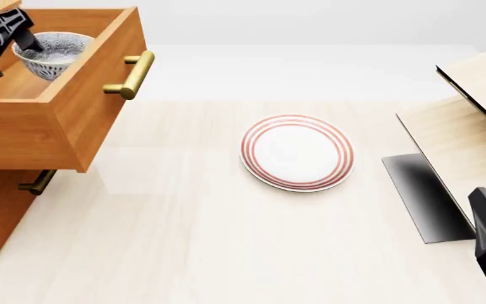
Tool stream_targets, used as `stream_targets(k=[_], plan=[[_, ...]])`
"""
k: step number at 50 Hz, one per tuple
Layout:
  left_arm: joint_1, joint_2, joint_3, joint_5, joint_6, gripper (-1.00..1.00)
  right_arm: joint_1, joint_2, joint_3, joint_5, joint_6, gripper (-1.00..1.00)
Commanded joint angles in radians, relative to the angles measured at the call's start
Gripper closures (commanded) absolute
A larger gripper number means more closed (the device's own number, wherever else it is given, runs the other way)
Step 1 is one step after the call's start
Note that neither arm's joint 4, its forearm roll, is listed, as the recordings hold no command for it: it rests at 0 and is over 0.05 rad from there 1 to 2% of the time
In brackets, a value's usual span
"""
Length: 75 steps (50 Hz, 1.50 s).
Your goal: Open the top drawer of the cabinet and put the bowl in it.
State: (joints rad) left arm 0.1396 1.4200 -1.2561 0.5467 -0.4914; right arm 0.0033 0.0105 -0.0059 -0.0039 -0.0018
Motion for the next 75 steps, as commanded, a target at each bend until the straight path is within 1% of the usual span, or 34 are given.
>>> stream_targets(k=[1, 40, 55, 59, 71, 75], plan=[[0.004, -0.014, 0.000, 0.009, 0.009, -1.00, 0.000, -0.002, 0.001, 0.001, 0.001, -1.00], [0.008, -0.141, 0.003, 0.101, 0.041, -1.00, 0.000, -0.002, 0.001, 0.001, 0.000, -1.00], [-0.010, -0.196, 0.006, 0.136, 0.032, -1.00, 0.000, -0.003, 0.001, 0.001, 0.001, -1.00], [-0.009, -0.213, -0.001, 0.154, 0.043, -1.00, 0.000, -0.002, 0.001, 0.001, 0.000, -1.00], [-0.022, -0.267, 0.000, 0.191, 0.040, -1.00, 0.000, -0.002, 0.001, 0.001, 0.001, -1.00], [-0.026, -0.284, -0.013, 0.212, 0.043, -1.00, 0.000, -0.002, 0.001, 0.001, 0.001, -1.00]])
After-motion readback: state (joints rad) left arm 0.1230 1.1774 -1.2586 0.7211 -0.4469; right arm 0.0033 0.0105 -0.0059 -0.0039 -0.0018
